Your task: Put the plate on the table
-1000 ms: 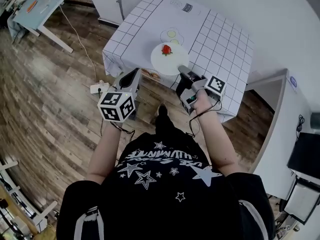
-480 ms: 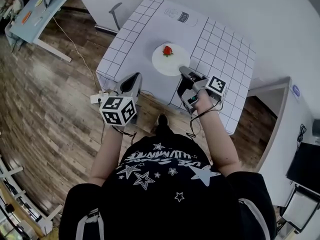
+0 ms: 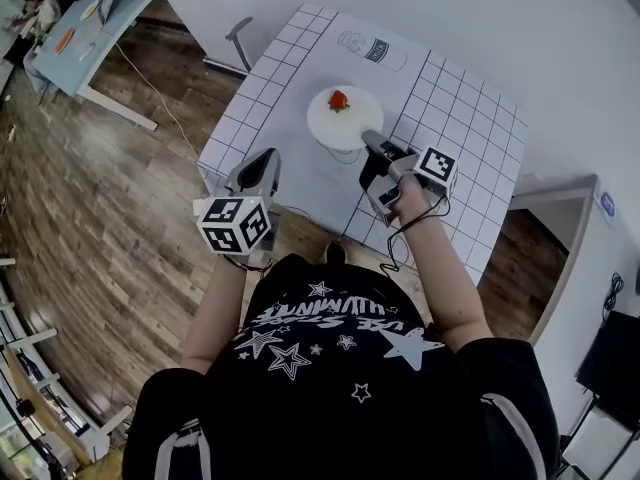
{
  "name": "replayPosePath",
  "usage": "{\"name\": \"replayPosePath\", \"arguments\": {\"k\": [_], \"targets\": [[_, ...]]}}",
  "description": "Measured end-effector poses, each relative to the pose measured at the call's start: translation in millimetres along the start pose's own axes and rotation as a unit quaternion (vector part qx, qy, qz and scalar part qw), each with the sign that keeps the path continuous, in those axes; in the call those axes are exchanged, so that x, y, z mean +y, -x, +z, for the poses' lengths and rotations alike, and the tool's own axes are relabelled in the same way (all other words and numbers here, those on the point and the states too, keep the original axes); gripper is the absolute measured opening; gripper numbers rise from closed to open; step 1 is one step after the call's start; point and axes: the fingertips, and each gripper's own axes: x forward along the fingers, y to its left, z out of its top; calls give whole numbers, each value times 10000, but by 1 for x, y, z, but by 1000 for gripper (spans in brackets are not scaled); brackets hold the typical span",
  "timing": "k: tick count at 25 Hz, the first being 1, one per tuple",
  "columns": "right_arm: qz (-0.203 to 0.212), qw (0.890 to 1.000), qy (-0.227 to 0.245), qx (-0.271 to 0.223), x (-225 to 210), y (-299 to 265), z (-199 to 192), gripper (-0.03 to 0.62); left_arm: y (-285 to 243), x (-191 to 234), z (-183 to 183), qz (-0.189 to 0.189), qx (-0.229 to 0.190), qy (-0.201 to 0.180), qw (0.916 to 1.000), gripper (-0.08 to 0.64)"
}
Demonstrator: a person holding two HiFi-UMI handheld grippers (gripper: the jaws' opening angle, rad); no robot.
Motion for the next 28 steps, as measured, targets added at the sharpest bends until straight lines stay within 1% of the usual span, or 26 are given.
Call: {"name": "replayPosePath", "arguments": {"k": [2,6,10,14,18,22,25,28], "targets": [[19,10000,17,38,-1,-7,2,23,-5,4,3,34,-10,11,10000,9],[200,9997,-137,50,-6,-23,3,23,-11,14,6,26,36,-29,10000,9],[63,9998,-154,-100,-10,-39,7,23,-22,34,10,-66,73,26,9999,9],[-90,9995,-84,-279,-7,-57,11,23,-42,58,18,-243,217,12,9995,9],[-90,9982,-77,-580,2,-75,23,23,-70,79,37,-520,260,8,9983,9],[-261,9964,-58,-802,5,-96,37,23,-98,96,56,-765,275,-100,9966,9],[-215,9953,-96,-939,3,-114,46,23,-116,111,62,-886,331,-148,9954,9],[-392,9940,-45,-1025,2,-126,54,23,-131,128,66,-955,387,-94,9946,9]]}}
